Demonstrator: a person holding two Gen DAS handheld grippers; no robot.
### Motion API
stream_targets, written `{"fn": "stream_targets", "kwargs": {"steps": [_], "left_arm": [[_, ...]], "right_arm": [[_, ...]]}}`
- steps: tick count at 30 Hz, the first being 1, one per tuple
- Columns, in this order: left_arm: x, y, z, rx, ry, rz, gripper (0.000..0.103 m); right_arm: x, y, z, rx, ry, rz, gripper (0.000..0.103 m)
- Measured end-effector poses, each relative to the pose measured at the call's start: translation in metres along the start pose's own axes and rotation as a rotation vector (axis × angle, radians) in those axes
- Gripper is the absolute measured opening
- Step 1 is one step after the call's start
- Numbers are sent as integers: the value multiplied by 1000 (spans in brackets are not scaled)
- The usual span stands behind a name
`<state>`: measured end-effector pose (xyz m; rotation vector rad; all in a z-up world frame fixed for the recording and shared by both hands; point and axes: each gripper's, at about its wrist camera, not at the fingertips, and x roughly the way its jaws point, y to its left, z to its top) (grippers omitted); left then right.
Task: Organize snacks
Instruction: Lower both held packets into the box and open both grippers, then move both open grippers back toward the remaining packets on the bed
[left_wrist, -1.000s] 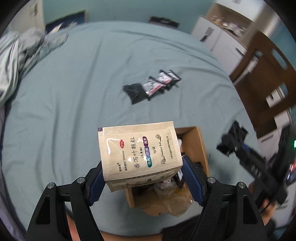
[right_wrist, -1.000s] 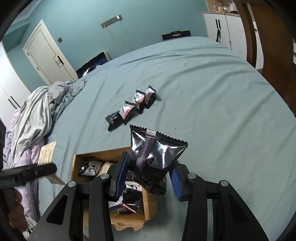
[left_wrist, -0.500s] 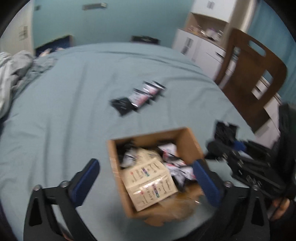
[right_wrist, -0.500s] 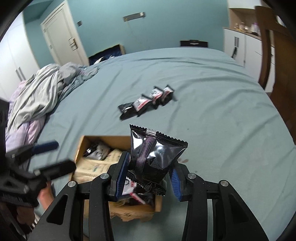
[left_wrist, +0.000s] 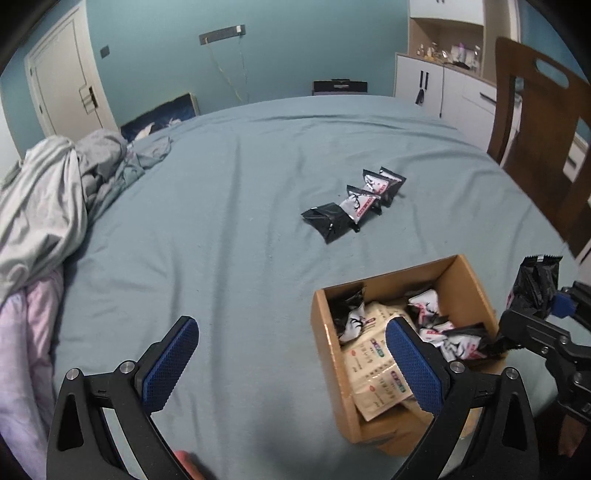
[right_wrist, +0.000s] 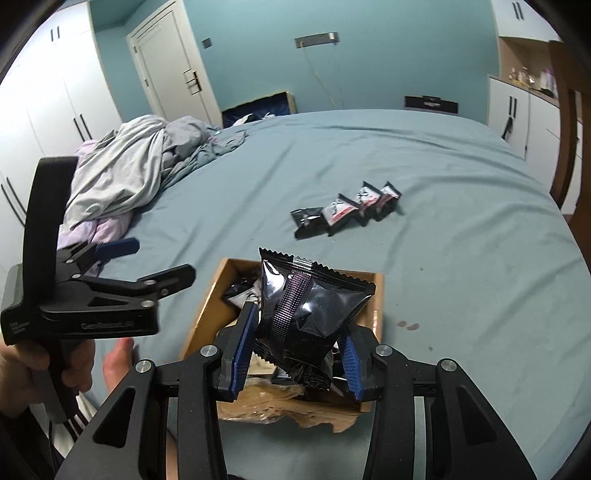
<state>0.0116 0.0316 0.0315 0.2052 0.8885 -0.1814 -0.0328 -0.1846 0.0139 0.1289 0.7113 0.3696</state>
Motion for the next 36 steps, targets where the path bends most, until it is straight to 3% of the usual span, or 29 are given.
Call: {"fn": "stream_targets", "kwargs": {"steps": [3, 5, 8, 19, 36], "left_arm": [[0, -2, -1, 13, -2, 24, 103], [1, -1, -1, 9, 3, 22, 103], [4, 1, -1, -2, 13, 23, 103], [9, -2, -4, 5, 32, 22, 103], [6, -13, -4, 41, 20, 30, 103]], "right_arm": [[3, -10, 1, 69, 0, 36, 44], [0, -22, 0, 157, -33, 60, 67], [-8, -36, -1, 231, -96, 24, 81], [0, -60, 4, 310, -47, -129, 82], [-6, -61, 12, 329, -45, -188, 82]]}}
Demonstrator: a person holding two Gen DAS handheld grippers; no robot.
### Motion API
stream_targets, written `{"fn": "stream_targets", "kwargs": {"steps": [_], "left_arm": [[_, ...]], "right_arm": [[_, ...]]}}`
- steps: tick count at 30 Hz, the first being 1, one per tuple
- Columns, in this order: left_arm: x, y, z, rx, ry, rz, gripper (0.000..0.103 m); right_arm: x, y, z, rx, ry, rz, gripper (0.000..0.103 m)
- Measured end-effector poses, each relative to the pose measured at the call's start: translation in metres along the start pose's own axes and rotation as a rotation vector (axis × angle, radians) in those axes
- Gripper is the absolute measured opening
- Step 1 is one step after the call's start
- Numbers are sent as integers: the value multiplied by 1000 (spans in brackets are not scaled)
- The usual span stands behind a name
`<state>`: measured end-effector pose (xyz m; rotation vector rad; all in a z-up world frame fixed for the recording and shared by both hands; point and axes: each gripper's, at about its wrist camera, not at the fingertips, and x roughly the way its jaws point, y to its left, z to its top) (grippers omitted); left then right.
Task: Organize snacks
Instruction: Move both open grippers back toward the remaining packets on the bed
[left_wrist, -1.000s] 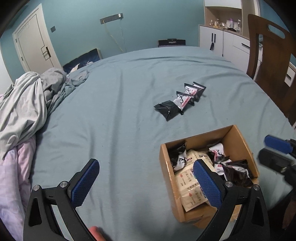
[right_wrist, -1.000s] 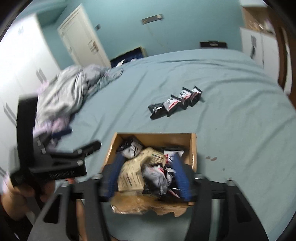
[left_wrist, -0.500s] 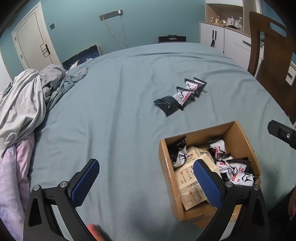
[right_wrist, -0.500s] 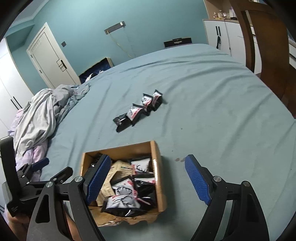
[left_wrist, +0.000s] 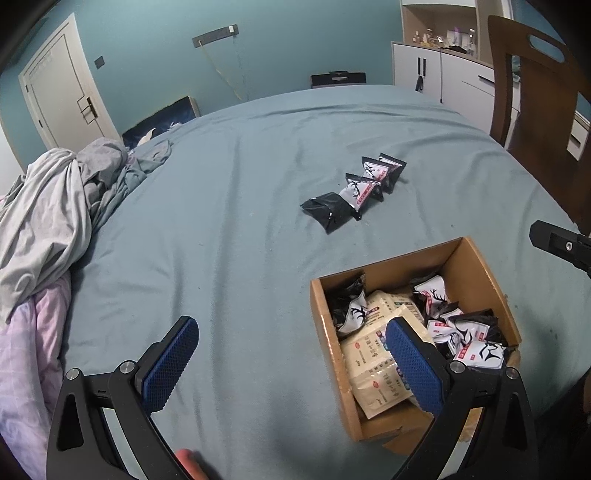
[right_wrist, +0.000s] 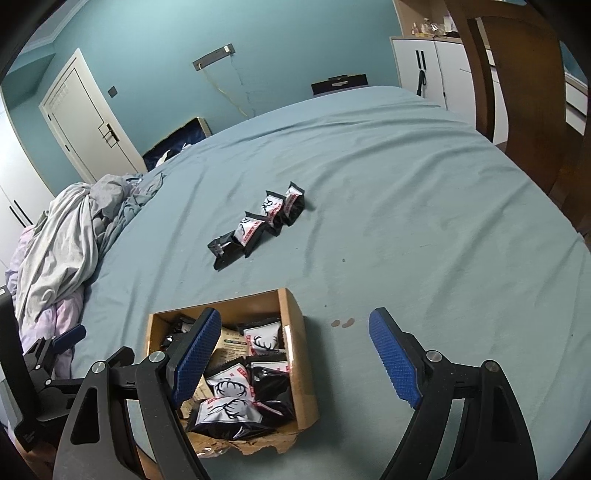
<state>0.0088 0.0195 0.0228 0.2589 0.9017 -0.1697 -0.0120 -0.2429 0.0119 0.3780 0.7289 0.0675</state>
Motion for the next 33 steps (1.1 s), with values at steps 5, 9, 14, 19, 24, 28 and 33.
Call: {"fn": "stream_targets", "kwargs": {"steps": [5, 9, 14, 19, 24, 28, 33], "left_arm": [[1, -1, 1, -5, 2, -8, 103], [2, -2, 0, -3, 9, -11, 103], [7, -2, -1, -3, 24, -14, 103], [11, -4, 3, -7, 30, -28, 103], [15, -7, 5, -2, 37, -35, 103], [16, -10, 7, 8, 39, -38, 103], [16, -15, 8, 40, 31, -44, 103]], "right_arm": [[2, -4, 4, 13, 8, -4, 82], [1, -5, 18, -42, -20, -40, 82], [11, -15, 37, -58, -18, -49, 82], [32, -24, 52, -39, 18, -48, 82], [56, -25, 68, -47, 52, -50, 82], [79, -19, 80, -86, 80, -62, 82], [102, -16, 92, -113, 110, -52, 82]]}}
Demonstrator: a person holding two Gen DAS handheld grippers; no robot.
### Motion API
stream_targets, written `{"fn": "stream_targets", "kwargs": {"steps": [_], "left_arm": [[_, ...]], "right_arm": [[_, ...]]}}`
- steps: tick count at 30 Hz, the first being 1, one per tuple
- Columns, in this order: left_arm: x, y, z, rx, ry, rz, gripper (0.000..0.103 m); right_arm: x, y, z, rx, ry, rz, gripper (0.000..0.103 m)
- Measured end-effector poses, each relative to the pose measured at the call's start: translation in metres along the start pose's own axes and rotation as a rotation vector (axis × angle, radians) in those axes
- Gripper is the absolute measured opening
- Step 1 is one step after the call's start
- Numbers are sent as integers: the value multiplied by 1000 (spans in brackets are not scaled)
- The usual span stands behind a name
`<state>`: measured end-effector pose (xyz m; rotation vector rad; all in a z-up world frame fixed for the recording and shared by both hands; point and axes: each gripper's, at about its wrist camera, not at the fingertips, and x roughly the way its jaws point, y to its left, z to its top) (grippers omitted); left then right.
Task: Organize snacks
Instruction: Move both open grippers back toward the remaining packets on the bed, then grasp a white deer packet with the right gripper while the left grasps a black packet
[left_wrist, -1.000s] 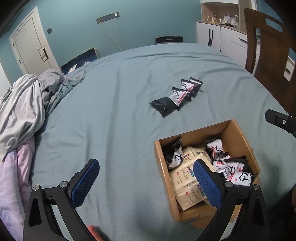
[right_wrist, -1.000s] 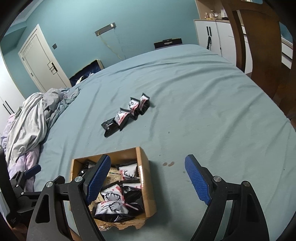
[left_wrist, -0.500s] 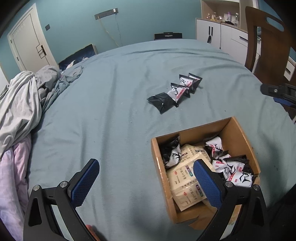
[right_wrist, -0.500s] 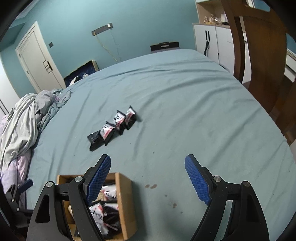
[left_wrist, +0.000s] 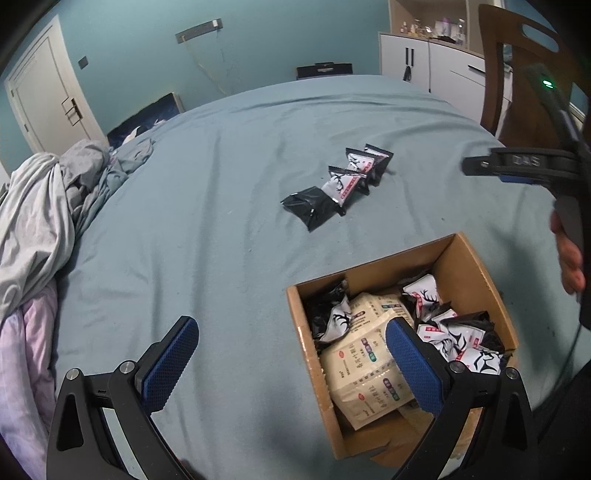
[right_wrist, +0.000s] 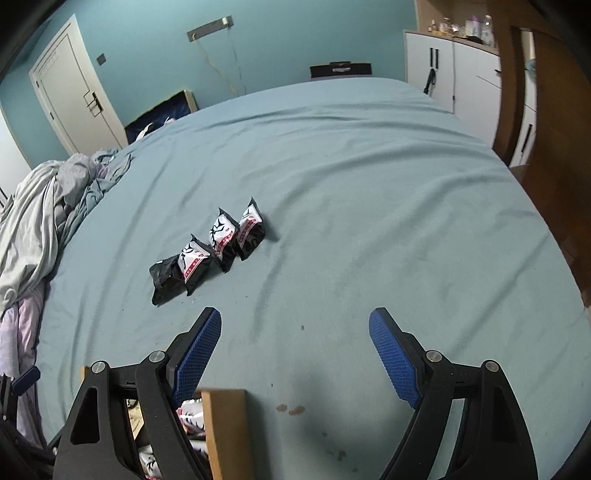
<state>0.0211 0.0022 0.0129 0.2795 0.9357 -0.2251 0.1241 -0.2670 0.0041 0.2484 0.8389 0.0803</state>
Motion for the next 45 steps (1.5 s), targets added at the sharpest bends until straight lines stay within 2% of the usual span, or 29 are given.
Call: {"fn": "stream_targets", "kwargs": {"steps": [10, 17, 23, 30, 34, 36, 38, 39, 41, 43, 45], "left_arm": [[10, -2, 18, 31, -14, -14, 103], [22, 2, 20, 11, 32, -40, 103], [22, 7, 19, -11, 41, -71, 103], [21, 14, 20, -36, 47, -91, 103], [24, 20, 20, -56, 56, -96, 103], [26, 22, 20, -67, 61, -102, 103], [28, 24, 20, -76, 67, -108, 103], [30, 25, 21, -82, 70, -111, 103], [34, 27, 22, -93, 79, -106, 103], [39, 30, 24, -107, 84, -90, 103], [42, 31, 28, -103, 81, -72, 103]], "right_arm": [[47, -3, 26, -31, 36, 29, 82], [87, 0, 45, -6, 79, 104, 82], [128, 12, 61, 3, 166, 190, 82], [154, 54, 74, -142, 224, 259, 82], [172, 73, 80, -248, 223, 221, 81], [180, 77, 81, -276, 231, 210, 76], [190, 75, 80, -287, 270, 214, 52], [192, 73, 79, -285, 278, 220, 50], [189, 69, 80, -294, 275, 238, 37], [183, 68, 82, -299, 270, 250, 29], [173, 68, 83, -289, 250, 257, 29]]}}
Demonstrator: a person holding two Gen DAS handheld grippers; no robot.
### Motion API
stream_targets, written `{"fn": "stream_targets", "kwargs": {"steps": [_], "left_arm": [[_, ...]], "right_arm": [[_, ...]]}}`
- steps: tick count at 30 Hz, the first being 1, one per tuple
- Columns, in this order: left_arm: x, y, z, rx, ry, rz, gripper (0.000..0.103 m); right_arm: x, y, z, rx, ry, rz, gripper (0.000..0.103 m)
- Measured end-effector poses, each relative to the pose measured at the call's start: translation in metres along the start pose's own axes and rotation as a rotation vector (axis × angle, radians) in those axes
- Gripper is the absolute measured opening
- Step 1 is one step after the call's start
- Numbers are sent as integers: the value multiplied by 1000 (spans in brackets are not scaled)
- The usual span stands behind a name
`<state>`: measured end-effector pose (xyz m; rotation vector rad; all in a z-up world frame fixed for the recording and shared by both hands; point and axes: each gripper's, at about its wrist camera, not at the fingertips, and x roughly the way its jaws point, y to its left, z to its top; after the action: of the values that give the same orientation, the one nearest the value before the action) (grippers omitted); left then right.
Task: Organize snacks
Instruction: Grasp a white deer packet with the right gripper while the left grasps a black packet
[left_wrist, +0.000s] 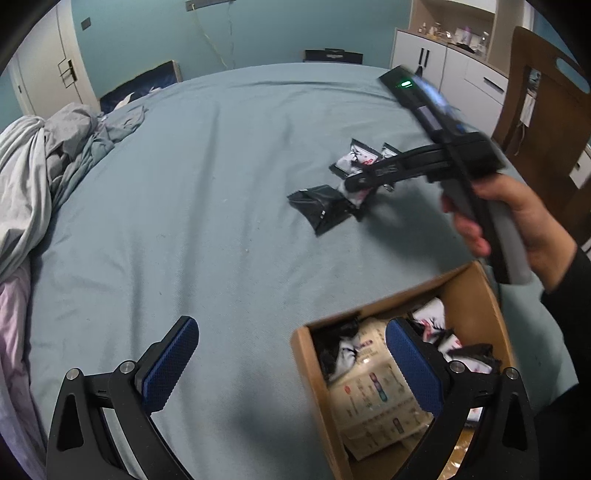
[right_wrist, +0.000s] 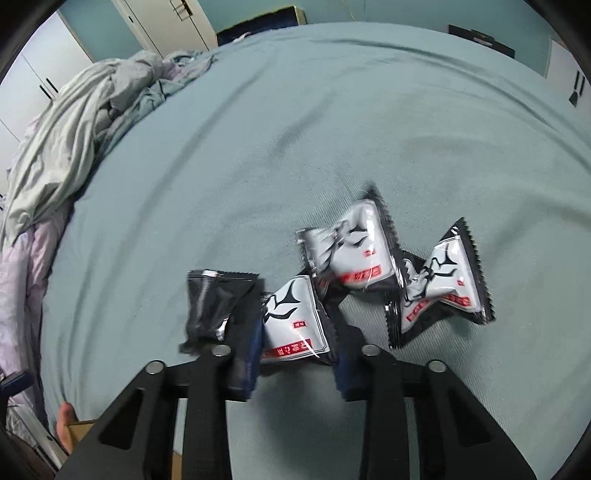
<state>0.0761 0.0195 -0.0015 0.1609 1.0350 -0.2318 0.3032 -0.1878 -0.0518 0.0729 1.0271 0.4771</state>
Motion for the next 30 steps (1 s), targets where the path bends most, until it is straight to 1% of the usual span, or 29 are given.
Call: {"fn": "stream_targets", "kwargs": {"steps": [2, 4, 6, 9, 10, 12, 14, 16, 19, 21, 23, 24, 25, 26, 27, 28, 29, 30], "left_arm": [[3, 0, 5, 12, -1, 27, 103], [5, -1, 14, 30, 0, 29, 103], [3, 0, 22, 26, -14, 30, 103], [6, 3, 42, 4, -17, 25, 103], [11, 4, 51, -13, -5, 12, 103], [28, 6, 68, -55, 39, -12, 103], [46, 5, 81, -87, 84, -14, 103], [69, 0, 95, -116, 137, -8, 103], [98, -3, 109, -171, 195, 0, 103], [115, -7, 114, -217, 227, -25, 103], [129, -8, 118, -253, 246, -35, 103], [138, -7, 120, -273, 262, -27, 103], [149, -6, 121, -294, 289, -2, 103], [156, -5, 121, -308, 310, 16, 102], [164, -3, 120, -324, 334, 30, 95], [171, -1, 117, -343, 363, 31, 83], [175, 0, 115, -356, 384, 23, 81], [175, 1, 113, -353, 387, 33, 77]], "right_arm": [[-14, 3, -6, 12, -24, 24, 28], [-34, 2, -13, 41, -53, 36, 28], [-55, -3, -29, 82, -79, 43, 28], [-90, -7, -47, 120, -112, -4, 28], [-103, -7, -56, 130, -124, -30, 28], [-133, -3, -79, 160, -161, -79, 28], [-159, 3, -102, 192, -200, -86, 28], [-186, 14, -135, 238, -259, -82, 28], [-211, 28, -186, 289, -320, -67, 28], [-220, 32, -220, 335, -351, -48, 28], [-229, 37, -254, 385, -370, -36, 28], [-232, 39, -265, 399, -375, -26, 28], [-236, 44, -276, 410, -386, -10, 28], [-242, 43, -282, 407, -400, 1, 28], [-246, 49, -287, 396, -422, 5, 28], [-251, 55, -289, 370, -450, 0, 28], [-254, 60, -291, 345, -464, -6, 28], [-254, 63, -291, 323, -471, -10, 28]]}}
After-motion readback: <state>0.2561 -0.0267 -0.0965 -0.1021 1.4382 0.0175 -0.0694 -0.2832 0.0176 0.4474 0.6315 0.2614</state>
